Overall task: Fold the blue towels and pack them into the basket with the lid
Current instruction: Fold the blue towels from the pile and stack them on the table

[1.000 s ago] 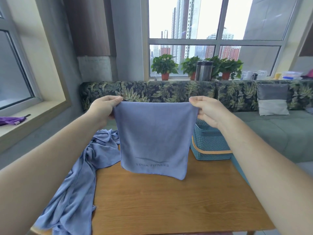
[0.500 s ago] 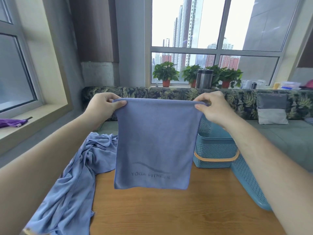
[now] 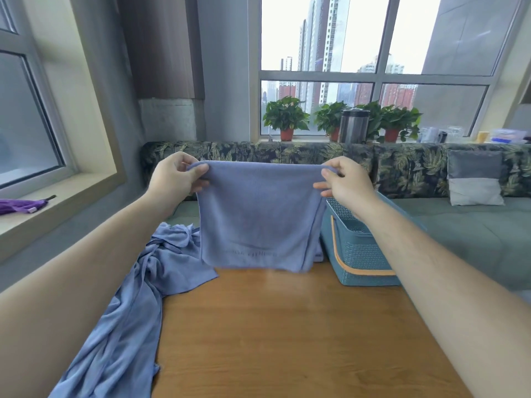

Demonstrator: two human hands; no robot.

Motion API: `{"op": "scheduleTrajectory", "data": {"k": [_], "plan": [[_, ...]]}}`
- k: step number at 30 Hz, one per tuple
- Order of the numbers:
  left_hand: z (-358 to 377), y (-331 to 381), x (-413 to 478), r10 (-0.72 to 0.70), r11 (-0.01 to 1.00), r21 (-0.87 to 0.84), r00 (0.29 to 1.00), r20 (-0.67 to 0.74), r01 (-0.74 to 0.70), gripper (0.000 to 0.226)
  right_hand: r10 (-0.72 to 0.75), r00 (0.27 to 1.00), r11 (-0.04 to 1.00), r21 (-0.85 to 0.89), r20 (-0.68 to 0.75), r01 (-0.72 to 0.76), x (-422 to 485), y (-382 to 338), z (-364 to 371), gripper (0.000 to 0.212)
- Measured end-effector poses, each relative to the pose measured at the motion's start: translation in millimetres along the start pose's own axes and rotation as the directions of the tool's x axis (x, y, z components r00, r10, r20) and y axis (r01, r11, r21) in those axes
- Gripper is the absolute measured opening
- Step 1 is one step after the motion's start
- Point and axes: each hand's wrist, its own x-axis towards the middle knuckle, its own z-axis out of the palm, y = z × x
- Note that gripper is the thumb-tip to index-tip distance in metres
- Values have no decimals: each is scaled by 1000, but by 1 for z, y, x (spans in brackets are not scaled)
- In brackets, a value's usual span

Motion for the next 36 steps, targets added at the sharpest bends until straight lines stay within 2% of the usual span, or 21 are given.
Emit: {"op": "scheduleTrajectory", "data": {"k": [3, 6, 11, 14, 18, 21, 25, 28, 30, 32, 34, 36], "plan": [[1, -18, -36, 0, 999, -47, 1000, 8, 1, 14, -6, 1000, 1000, -16, 11, 6, -20, 19, 0, 15], [6, -59, -89, -26, 999, -19, 999, 31, 27, 12, 12, 1000, 999, -37, 29, -11, -62, 56, 6, 18], [12, -158, -183, -277, 961, 54, 952, 129, 272, 12, 90, 989, 980, -186, 120, -67, -164, 152, 29, 16], [20, -194, -223, -354, 925, 186, 929, 108, 331, 22, 58, 993, 959, -281, 108, -25, -221, 191, 45, 11], [27, -209, -243, -242, 915, 340, 970, 31, 217, 19, -40, 991, 940, -331, 126, 80, -250, 215, 54, 11], [28, -213, -245, -154, 895, 431, 986, 66, 111, 12, -69, 987, 921, -372, 149, 120, -252, 215, 54, 8], [32, -212, -250, -137, 759, 649, 988, 71, 59, 6, -100, 979, 886, -432, 175, 168, -256, 210, 55, 12], [35, -206, -254, -25, 708, 704, 994, 103, -55, 19, -173, 981, 834, -516, 90, 194, -256, 201, 58, 22], [45, -200, -246, 56, 702, 693, 983, 176, -164, 24, -200, 976, 784, -583, 88, 214, -247, 193, 71, 30], [64, -199, -230, 46, 694, 683, 960, 275, -229, 28, -60, 969, 742, -639, 239, 203, -229, 184, 93, 45], [88, -202, -218, -89, 674, 703, 920, 382, -227, 46, 152, 894, 684, -697, 422, 213, -215, 178, 114, 60], [105, -212, -214, -241, 637, 740, 856, 458, -216, 66, 287, 809, 631, -737, 513, 243, -209, 181, 129, 67]]}}
